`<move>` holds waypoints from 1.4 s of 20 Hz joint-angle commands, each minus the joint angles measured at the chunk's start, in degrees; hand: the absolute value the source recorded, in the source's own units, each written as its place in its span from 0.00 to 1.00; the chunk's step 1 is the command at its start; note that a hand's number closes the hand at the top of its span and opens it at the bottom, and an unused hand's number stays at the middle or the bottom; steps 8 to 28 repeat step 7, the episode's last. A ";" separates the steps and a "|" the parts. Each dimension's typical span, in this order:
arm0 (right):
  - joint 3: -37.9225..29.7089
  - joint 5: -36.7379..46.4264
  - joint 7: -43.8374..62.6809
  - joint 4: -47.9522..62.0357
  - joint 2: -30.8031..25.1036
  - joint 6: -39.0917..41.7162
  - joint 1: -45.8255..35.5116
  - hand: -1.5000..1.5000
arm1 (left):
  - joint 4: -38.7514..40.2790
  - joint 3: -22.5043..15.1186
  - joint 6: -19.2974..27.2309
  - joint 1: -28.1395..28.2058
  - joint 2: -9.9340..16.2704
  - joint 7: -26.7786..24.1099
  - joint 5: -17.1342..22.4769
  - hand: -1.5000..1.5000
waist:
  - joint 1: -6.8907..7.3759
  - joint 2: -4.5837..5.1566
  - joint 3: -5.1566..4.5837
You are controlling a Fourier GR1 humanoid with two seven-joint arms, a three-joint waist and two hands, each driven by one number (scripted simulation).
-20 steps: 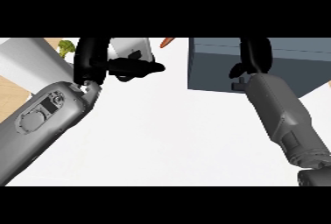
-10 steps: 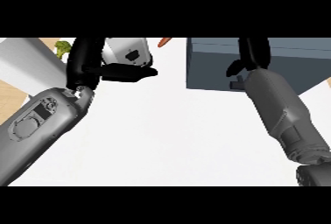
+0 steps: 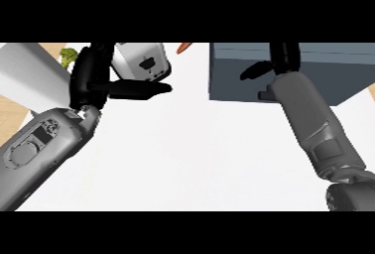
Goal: Pick up the can, place it into the drawer and close the drawer
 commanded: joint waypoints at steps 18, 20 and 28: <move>-9.98 -12.88 -4.48 -0.41 2.79 5.00 -3.91 0.00 | -4.74 0.60 1.37 6.35 0.16 -1.72 -2.33 0.00 | 0.52 -0.45 -0.33; -9.98 -12.88 -4.48 -0.41 2.79 5.00 -3.91 0.00 | -4.74 0.60 1.37 6.35 0.16 -1.72 -2.33 0.00 | 0.52 -0.45 -0.33; -9.98 -12.88 -4.48 -0.41 2.79 5.00 -3.91 0.00 | -4.74 0.60 1.37 6.35 0.16 -1.72 -2.33 0.00 | 0.52 -0.45 -0.33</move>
